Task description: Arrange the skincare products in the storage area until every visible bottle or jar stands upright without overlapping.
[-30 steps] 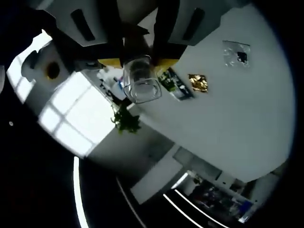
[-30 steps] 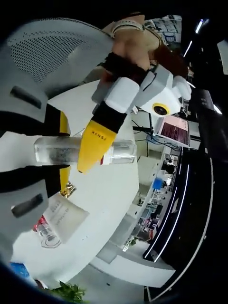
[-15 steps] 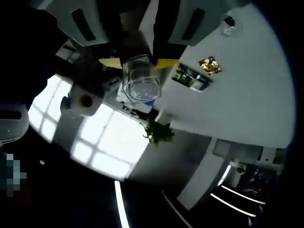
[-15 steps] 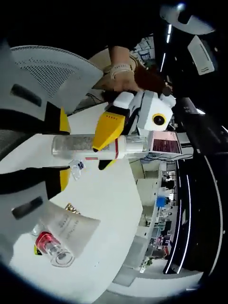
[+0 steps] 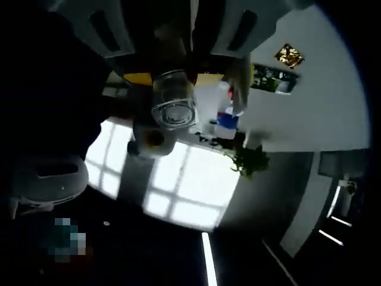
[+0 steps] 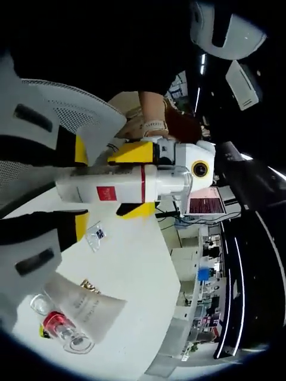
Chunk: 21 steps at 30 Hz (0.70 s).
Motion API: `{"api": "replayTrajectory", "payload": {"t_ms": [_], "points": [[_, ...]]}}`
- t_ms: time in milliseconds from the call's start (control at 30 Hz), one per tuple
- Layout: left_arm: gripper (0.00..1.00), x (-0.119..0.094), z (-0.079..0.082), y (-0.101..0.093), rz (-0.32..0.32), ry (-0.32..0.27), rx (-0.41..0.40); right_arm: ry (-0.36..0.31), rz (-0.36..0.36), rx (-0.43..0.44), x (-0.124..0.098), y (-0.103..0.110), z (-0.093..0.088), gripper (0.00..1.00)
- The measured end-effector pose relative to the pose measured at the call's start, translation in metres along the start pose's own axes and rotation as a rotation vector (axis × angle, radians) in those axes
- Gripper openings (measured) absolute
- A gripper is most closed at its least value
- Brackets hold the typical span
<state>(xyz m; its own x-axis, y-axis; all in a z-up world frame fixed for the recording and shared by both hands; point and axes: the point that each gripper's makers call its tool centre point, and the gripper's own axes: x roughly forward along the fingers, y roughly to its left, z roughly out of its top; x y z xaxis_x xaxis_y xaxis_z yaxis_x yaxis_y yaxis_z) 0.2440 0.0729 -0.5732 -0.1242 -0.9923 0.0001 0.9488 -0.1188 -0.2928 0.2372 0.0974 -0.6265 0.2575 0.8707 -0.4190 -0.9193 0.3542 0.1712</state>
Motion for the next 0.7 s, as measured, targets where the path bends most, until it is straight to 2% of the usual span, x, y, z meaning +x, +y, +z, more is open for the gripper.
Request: {"api": "replayTrajectory", "payload": {"t_ms": [100, 167, 233, 300, 367, 467, 567, 633, 700], "points": [[0.19, 0.005, 0.001, -0.002, -0.019, 0.003, 0.01, -0.002, 0.011, 0.003, -0.001, 0.001, 0.0, 0.26], [0.19, 0.003, 0.002, 0.001, -0.015, 0.005, 0.014, -0.013, -0.018, -0.005, -0.002, -0.004, -0.001, 0.28], [0.19, 0.004, 0.002, 0.004, 0.0, 0.004, 0.028, -0.016, 0.009, 0.021, -0.003, -0.001, -0.002, 0.23], [0.19, 0.007, 0.003, 0.005, 0.005, 0.001, 0.006, -0.028, -0.004, 0.023, -0.004, -0.003, -0.001, 0.22], [0.19, 0.006, 0.001, 0.015, 0.078, 0.003, -0.002, -0.016, -0.051, 0.022, -0.005, -0.011, -0.003, 0.21], [0.2, 0.007, -0.003, 0.025, 0.145, 0.008, 0.005, -0.002, -0.097, 0.046, -0.003, -0.018, -0.008, 0.21], [0.2, 0.007, -0.004, 0.039, 0.231, -0.021, -0.069, -0.001, -0.162, 0.061, -0.004, -0.028, -0.009, 0.21], [0.2, 0.006, -0.005, 0.044, 0.27, -0.021, -0.084, -0.003, -0.206, 0.069, -0.004, -0.034, -0.01, 0.2], [0.21, 0.007, -0.006, 0.053, 0.349, -0.033, -0.122, -0.006, -0.247, 0.11, -0.006, -0.039, -0.011, 0.2]]}}
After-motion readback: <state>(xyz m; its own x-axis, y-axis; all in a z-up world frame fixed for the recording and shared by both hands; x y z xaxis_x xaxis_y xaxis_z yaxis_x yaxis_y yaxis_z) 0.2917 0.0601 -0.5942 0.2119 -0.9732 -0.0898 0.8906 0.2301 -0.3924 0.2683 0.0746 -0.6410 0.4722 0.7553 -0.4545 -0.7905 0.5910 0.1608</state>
